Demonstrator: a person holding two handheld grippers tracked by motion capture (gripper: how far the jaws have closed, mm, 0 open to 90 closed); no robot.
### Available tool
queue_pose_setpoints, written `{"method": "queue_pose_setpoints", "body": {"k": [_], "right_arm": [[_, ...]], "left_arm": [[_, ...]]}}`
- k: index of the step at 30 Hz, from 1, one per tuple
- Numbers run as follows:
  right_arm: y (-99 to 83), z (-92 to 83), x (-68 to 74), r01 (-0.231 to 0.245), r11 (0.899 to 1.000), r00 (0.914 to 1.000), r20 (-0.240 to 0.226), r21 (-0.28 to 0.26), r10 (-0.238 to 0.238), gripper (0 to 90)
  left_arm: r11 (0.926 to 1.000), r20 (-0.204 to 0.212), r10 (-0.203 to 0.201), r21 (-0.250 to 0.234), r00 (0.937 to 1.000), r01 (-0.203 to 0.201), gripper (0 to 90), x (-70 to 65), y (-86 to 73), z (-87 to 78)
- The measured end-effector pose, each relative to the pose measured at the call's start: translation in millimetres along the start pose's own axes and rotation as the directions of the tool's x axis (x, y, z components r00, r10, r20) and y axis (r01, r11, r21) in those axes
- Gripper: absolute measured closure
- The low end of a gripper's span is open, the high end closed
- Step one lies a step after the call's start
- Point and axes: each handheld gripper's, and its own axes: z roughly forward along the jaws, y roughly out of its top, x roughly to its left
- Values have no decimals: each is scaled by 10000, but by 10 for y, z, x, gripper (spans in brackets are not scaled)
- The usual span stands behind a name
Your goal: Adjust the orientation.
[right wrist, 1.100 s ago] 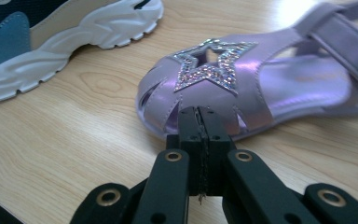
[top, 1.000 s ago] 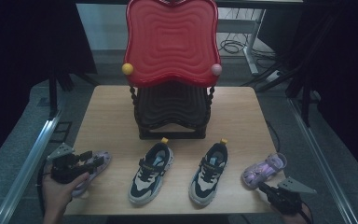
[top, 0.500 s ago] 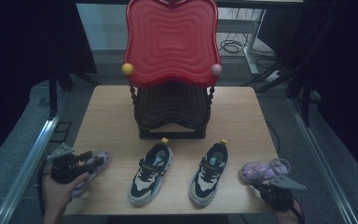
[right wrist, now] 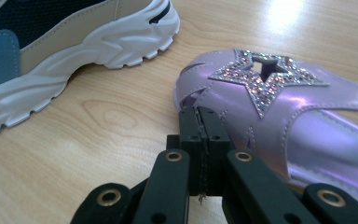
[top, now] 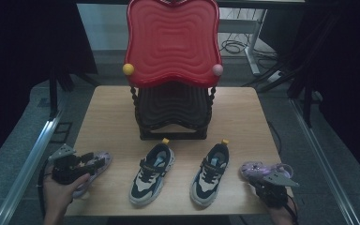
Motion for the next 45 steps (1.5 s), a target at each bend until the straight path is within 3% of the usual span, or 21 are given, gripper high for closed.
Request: {"method": "queue_pose_setpoints", "body": {"k": [15, 19, 21, 23, 26, 32, 37, 42, 45], "right_arm": [[89, 184, 141, 40, 9999, 9947, 1031, -126, -27, 899], [80, 187, 161, 54, 9999, 9970, 775, -137, -43, 899], [97, 138, 180, 63, 9992, 9991, 426, -401, -46, 899], [136, 60, 177, 169, 9977, 9990, 413, -656, -142, 898], [239, -115, 61, -34, 9922, 9982, 585, -1243, 108, 899], [359, -445, -425, -775, 9774, 9877, 1181, -1967, 1021, 899], [276, -527, -851, -1426, 9721, 9681, 1783, -1861, 1762, 899], [61, -527, -1034, -1609, 9768, 9538, 2322, -1413, 1907, 899], [-30, -519, -1080, -1660, 9786, 9523, 2378, -1217, 1911, 899]], "left_arm": [[9999, 9, 12, 122, 10000, -12, 376, -4, -9, 26], [9999, -6, 11, 118, 10000, -11, 376, -3, -10, 22], [10000, -7, 9, 93, 10000, -9, 376, -1, -8, 13], [10000, -15, -6, 83, 10000, 6, 377, 4, -9, 8], [10000, -24, -18, 91, 10000, 18, 376, 12, -9, 4], [10000, -66, 1, 30, 10000, -1, 376, 3, -4, -15], [10000, -69, 45, 87, 10000, -45, 376, -27, -4, 5], [9999, -120, 28, 112, 9999, -27, 376, -19, -11, 2], [10000, -123, 24, 89, 9999, -23, 376, -15, -10, -10]]}}
